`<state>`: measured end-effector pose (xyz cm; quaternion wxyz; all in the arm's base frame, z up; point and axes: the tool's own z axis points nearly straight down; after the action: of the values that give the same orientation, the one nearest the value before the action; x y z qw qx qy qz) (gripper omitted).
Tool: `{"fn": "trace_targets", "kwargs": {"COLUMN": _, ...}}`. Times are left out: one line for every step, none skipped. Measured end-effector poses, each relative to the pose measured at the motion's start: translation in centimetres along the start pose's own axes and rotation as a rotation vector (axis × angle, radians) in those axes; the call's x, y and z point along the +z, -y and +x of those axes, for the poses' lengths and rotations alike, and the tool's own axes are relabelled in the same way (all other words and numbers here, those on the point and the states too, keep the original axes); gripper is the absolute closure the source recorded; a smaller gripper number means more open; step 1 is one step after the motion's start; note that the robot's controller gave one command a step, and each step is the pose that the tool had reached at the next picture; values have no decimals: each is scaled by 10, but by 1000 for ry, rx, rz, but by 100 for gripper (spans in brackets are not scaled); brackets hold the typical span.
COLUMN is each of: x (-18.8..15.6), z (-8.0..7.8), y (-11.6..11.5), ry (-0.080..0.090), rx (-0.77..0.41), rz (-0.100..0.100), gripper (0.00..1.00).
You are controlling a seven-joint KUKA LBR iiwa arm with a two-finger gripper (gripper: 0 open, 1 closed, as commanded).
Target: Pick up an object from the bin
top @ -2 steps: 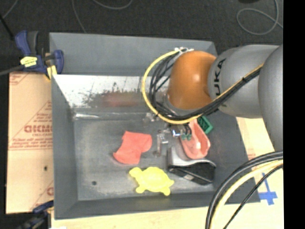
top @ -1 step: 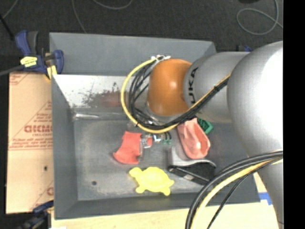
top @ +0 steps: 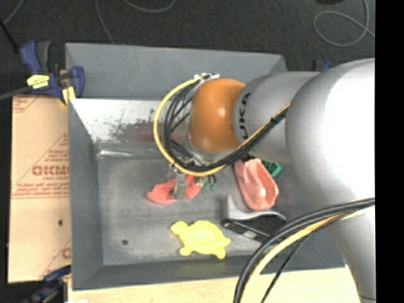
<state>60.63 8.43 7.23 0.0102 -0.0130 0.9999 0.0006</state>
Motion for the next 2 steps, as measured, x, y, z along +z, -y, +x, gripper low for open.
{"fn": "trace_targets", "kwargs": {"x": 0, "z": 0, "y": 0, "ry": 0, "rx": 0, "rz": 0, "gripper": 100}}
{"fn": "trace_targets", "kwargs": {"x": -113, "z": -3, "y": 13, "ry": 4, "rx": -34, "rz": 1, "gripper": 100}}
